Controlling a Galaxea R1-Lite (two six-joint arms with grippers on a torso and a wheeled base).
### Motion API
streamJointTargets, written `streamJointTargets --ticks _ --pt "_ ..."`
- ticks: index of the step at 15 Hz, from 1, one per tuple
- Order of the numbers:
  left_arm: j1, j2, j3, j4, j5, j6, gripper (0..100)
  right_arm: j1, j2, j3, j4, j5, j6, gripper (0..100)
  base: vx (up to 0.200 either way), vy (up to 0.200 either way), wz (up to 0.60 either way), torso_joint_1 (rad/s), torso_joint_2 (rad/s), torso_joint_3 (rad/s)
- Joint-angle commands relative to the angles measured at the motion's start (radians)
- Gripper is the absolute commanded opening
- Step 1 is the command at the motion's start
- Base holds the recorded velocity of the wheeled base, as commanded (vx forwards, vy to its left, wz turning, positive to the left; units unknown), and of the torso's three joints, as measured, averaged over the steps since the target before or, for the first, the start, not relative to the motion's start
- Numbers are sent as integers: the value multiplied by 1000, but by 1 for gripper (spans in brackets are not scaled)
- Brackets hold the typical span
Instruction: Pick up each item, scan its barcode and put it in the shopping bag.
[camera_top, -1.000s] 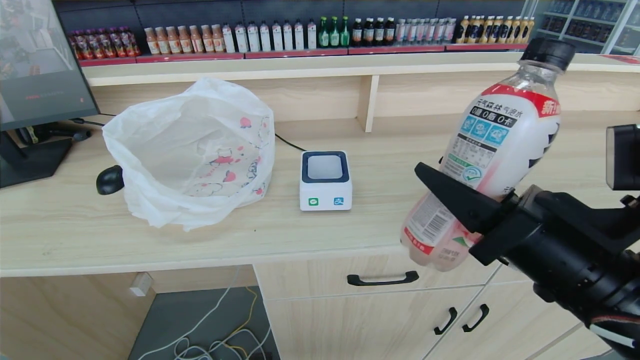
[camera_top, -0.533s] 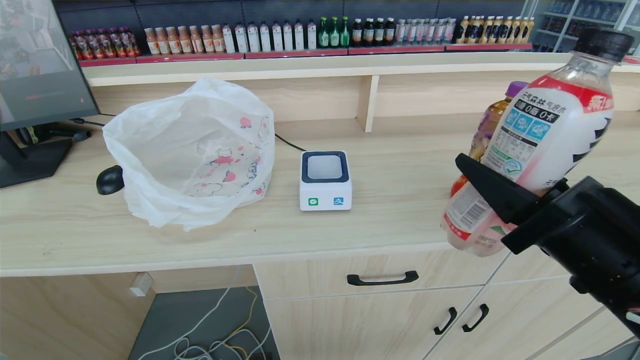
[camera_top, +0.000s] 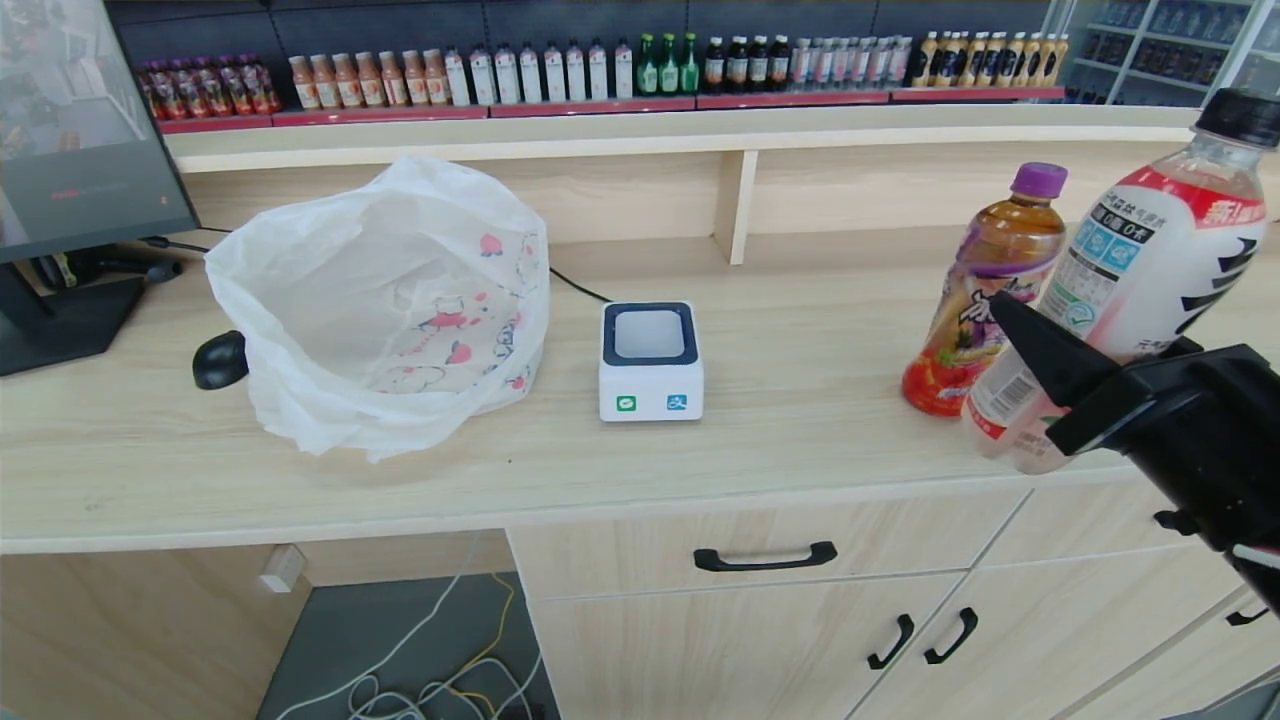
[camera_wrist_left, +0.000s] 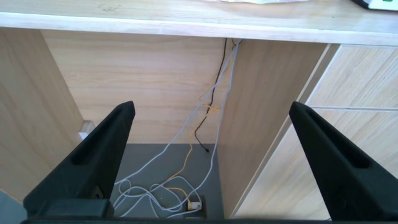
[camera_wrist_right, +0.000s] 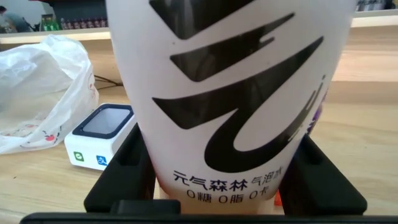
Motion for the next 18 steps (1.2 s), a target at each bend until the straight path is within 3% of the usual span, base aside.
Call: streamJointTargets --ticks 1,15,18 --pt "0 0 0 0 0 -1 100 -8 27 3 -2 -1 -1 0 0 0 0 0 0 0" --pt "0 0 0 0 0 -1 100 0 44 46 -29 -50 -13 0 0 186 0 0 2 1" --pt "0 0 0 0 0 2 100 5 33 30 -1 -120 -22 0 0 0 0 0 0 0"
